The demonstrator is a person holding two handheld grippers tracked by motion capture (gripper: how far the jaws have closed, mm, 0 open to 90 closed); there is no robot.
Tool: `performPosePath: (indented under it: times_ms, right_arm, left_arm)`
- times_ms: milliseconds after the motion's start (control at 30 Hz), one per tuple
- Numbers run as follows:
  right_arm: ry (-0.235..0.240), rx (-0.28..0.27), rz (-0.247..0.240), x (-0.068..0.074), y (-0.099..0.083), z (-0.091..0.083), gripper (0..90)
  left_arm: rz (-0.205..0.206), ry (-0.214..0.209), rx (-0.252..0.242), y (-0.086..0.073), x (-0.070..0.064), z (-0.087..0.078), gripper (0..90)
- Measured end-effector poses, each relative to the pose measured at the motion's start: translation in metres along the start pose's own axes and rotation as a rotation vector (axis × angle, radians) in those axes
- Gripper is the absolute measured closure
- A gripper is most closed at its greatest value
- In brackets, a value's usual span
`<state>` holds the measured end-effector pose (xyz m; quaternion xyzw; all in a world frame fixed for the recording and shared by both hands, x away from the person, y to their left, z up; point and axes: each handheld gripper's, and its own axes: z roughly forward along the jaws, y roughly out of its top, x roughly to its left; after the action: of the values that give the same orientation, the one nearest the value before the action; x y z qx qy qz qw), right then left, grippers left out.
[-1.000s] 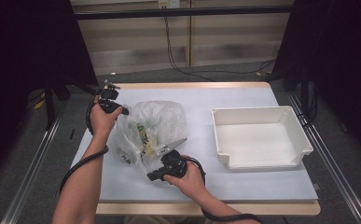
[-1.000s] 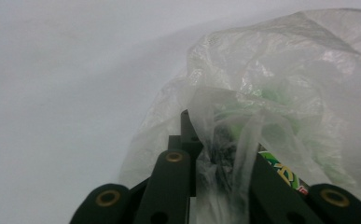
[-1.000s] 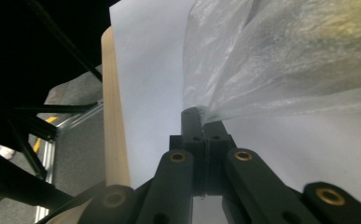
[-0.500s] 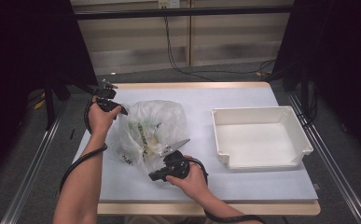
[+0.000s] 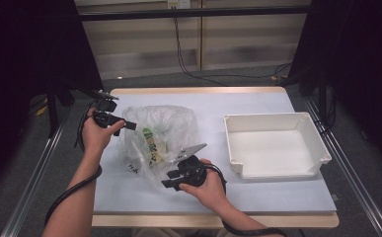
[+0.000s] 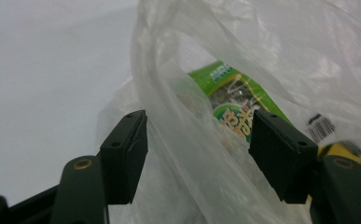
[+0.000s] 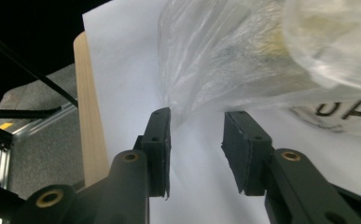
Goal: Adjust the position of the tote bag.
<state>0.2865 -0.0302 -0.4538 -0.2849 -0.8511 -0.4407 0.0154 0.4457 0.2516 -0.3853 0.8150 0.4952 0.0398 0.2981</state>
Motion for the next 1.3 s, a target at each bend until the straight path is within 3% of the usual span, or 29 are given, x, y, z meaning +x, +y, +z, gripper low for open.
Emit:
performPosePath:
  times_ms: [333,400,500,567,667,900,1233,1300]
  right_arm:
    - [-0.051,-0.005,0.011,-0.008,0.001,-0.017,52.2]
    - [-0.061,-0.006,0.013,-0.009,0.002,-0.019,50.8]
    - [-0.082,-0.007,0.021,-0.013,0.002,-0.022,48.8]
    - [-0.1,-0.005,0.023,-0.015,0.003,-0.025,46.8]
    - [-0.114,-0.008,0.023,-0.019,0.005,-0.031,46.8]
    - [-0.166,-0.026,0.023,-0.028,0.016,-0.046,45.2]
    - [-0.216,-0.03,0.023,-0.039,0.031,-0.055,41.6]
    - [-0.229,-0.026,0.01,-0.042,0.035,-0.055,41.8]
  left_arm:
    - [0.005,-0.035,-0.002,-0.014,-0.017,-0.003,34.4]
    - [0.024,-0.004,0.011,-0.017,-0.019,-0.003,32.6]
    - [0.01,-0.011,0.01,-0.022,-0.021,-0.003,30.6]
    - [0.034,0.009,0.018,-0.025,-0.026,-0.004,29.2]
    - [0.055,0.0,0.028,-0.028,-0.032,-0.005,28.8]
    - [0.044,-0.044,-0.007,-0.033,-0.04,-0.005,28.5]
    - [0.104,-0.073,-0.018,-0.033,-0.056,-0.007,28.0]
    - [0.091,-0.088,-0.026,-0.034,-0.058,-0.004,28.0]
